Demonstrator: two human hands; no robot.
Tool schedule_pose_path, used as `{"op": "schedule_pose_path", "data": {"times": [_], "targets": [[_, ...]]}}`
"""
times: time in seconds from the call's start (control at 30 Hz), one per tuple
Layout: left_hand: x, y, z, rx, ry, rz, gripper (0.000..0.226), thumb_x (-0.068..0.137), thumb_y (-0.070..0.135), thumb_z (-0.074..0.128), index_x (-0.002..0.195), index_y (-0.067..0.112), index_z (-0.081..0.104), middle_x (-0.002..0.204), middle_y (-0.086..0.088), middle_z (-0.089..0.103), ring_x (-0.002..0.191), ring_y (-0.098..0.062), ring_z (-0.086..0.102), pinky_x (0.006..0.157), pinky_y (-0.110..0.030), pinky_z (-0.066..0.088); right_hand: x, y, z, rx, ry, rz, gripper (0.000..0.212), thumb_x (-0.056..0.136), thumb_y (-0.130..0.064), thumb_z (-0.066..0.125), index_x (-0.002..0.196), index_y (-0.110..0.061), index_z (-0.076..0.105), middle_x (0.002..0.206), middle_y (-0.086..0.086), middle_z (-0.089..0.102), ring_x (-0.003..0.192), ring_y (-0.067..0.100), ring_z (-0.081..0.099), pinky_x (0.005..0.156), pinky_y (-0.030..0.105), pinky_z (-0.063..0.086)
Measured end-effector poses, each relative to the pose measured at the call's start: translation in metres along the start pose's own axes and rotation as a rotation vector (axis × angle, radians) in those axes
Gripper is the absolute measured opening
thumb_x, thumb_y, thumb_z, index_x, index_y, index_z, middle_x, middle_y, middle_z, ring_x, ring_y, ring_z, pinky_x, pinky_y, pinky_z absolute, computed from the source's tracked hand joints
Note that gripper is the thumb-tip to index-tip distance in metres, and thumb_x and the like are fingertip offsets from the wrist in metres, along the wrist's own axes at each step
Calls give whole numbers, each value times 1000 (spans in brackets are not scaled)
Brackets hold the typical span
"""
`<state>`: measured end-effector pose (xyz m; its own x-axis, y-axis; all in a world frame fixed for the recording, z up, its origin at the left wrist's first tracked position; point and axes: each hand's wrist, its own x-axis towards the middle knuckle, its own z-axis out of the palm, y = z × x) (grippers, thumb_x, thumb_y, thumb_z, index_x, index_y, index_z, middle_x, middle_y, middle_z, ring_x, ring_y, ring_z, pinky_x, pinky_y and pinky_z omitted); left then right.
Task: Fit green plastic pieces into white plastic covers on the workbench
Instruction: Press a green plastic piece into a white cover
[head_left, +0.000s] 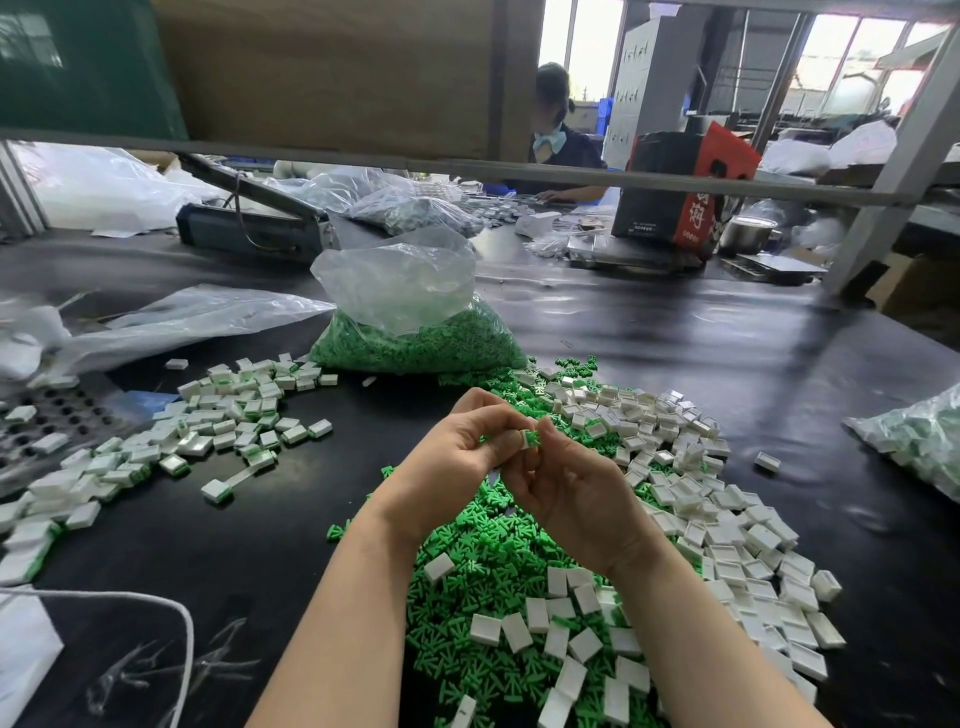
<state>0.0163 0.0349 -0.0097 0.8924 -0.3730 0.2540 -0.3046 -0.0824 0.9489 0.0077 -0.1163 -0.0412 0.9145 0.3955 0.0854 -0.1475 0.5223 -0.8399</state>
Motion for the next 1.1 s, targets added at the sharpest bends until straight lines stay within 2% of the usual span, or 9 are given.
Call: {"op": "schedule_pose_path", "data": {"times": [0.17, 0.3, 0.4, 0.5, 0.7, 0.87, 0.97, 1.1], "targets": [[2, -3, 3, -16, 11, 13, 22, 95, 1, 55, 86, 18, 67, 95, 9, 49, 78, 5, 58, 75, -13, 49, 1, 1, 1, 19, -24, 11, 56, 76, -46, 74, 118, -10, 65, 77, 1, 56, 71, 10, 54, 66, 20, 47], [2, -2, 2, -3, 29, -4, 24, 96, 8, 56, 84, 24, 70, 94, 13, 51, 90, -10, 58, 89, -31, 50, 1, 0, 3, 97, -92, -7, 54, 78, -45, 77, 119, -11, 68, 84, -2, 64, 81, 7, 60, 80, 20, 51], [1, 1, 3, -7, 37, -7, 22, 97, 9, 55, 86, 21, 70, 95, 11, 50, 87, -9, 57, 89, -32, 49, 2, 0, 4, 124, -99, -9, 58, 81, -44, 75, 123, -6, 63, 86, 1, 64, 83, 10, 61, 85, 22, 50], [0, 5, 3, -23, 35, -7, 16, 97, 7, 54, 91, 11, 69, 96, 7, 49, 77, -9, 56, 81, -30, 49, 2, 1, 3, 96, -83, -18, 60, 82, -44, 73, 123, -3, 60, 85, 5, 60, 81, 14, 57, 84, 24, 48], [-3, 10, 3, -30, 29, -6, 14, 96, 4, 53, 94, 3, 67, 99, -1, 47, 72, -19, 55, 81, -38, 51, 1, 0, 6, 66, -42, -18, 51, 87, -41, 60, 122, -5, 62, 80, 2, 58, 76, 11, 54, 78, 23, 44], [-3, 10, 3, -10, 20, -5, 16, 96, 3, 54, 94, 8, 69, 102, -3, 47, 88, -18, 56, 91, -40, 49, 2, 1, 7, 82, -1, -25, 57, 82, -39, 63, 126, -3, 57, 75, -1, 57, 71, 9, 52, 71, 19, 46], [-3, 9, 3, 6, 24, -4, 17, 96, 3, 54, 92, 10, 69, 100, -2, 47, 90, -19, 54, 89, -43, 48, 2, 2, 5, 105, 19, -31, 53, 79, -36, 66, 120, -3, 64, 75, 0, 58, 70, 9, 54, 70, 18, 50], [-3, 8, 3, 1, 25, -3, 18, 95, 3, 55, 91, 13, 69, 97, 3, 48, 87, -15, 54, 87, -39, 48, 2, 2, 4, 98, 24, -41, 43, 80, -35, 67, 112, -6, 70, 76, 0, 59, 70, 8, 56, 71, 17, 51]]}}
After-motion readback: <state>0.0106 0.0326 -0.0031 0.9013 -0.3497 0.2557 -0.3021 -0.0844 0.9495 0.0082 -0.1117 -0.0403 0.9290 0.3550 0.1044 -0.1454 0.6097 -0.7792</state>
